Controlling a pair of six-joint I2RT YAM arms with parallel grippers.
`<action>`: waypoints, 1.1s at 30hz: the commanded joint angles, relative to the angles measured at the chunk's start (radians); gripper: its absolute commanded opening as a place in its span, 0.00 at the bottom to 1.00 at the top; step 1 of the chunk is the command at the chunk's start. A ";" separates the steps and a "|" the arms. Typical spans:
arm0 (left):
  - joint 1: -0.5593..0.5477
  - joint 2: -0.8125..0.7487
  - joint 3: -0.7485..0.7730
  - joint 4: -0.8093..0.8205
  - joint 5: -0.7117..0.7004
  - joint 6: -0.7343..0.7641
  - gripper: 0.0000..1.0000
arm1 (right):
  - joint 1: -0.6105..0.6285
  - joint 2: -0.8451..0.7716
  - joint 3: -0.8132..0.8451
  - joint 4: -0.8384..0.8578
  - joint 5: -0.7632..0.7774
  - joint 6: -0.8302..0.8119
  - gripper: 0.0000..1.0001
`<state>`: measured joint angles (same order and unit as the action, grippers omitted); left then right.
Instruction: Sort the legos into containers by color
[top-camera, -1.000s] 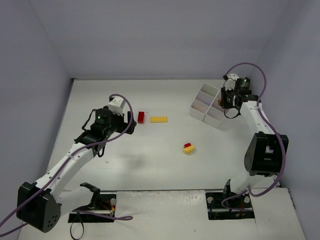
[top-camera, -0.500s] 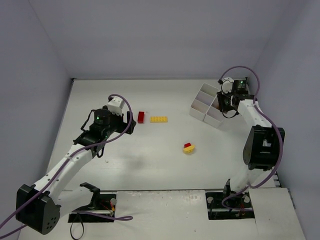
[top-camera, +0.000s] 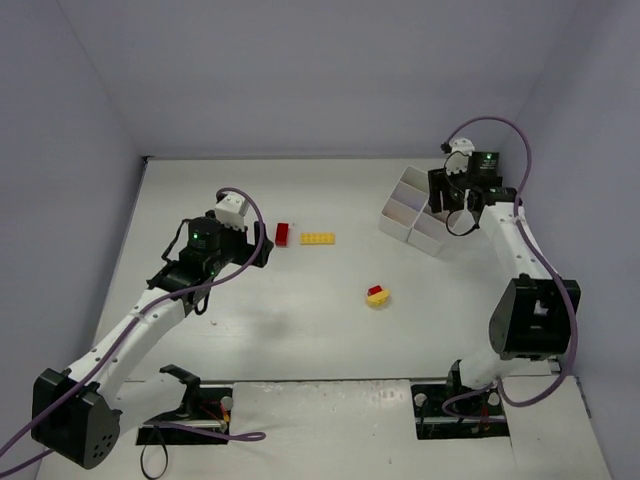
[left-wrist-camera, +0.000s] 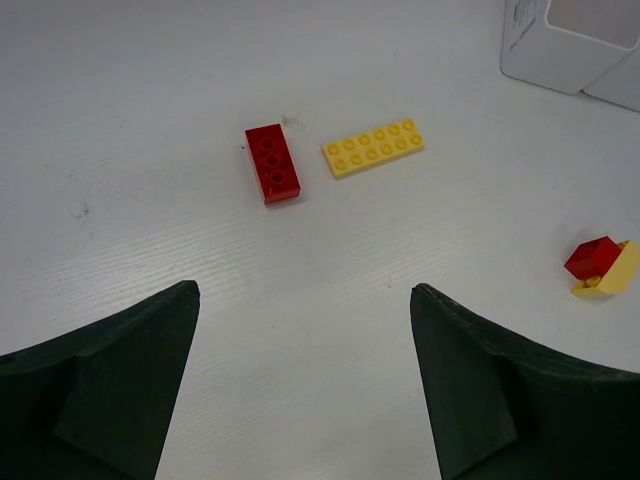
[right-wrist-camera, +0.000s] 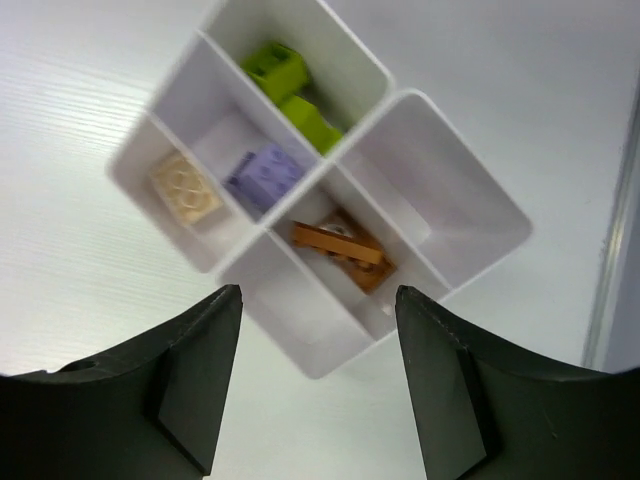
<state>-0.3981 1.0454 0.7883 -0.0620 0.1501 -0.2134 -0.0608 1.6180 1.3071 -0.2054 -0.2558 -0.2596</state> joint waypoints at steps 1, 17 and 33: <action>-0.007 0.004 0.025 0.071 -0.030 -0.027 0.80 | 0.084 -0.142 -0.026 0.044 -0.057 0.098 0.59; -0.007 -0.028 0.058 -0.104 -0.049 -0.050 0.80 | 0.484 0.109 0.116 -0.008 -0.301 -0.202 0.71; -0.005 -0.180 0.029 -0.279 -0.110 -0.029 0.80 | 0.622 0.531 0.437 -0.083 -0.186 -0.332 0.71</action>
<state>-0.3985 0.8925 0.8021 -0.3382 0.0666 -0.2466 0.5476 2.1403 1.6672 -0.2901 -0.4744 -0.5556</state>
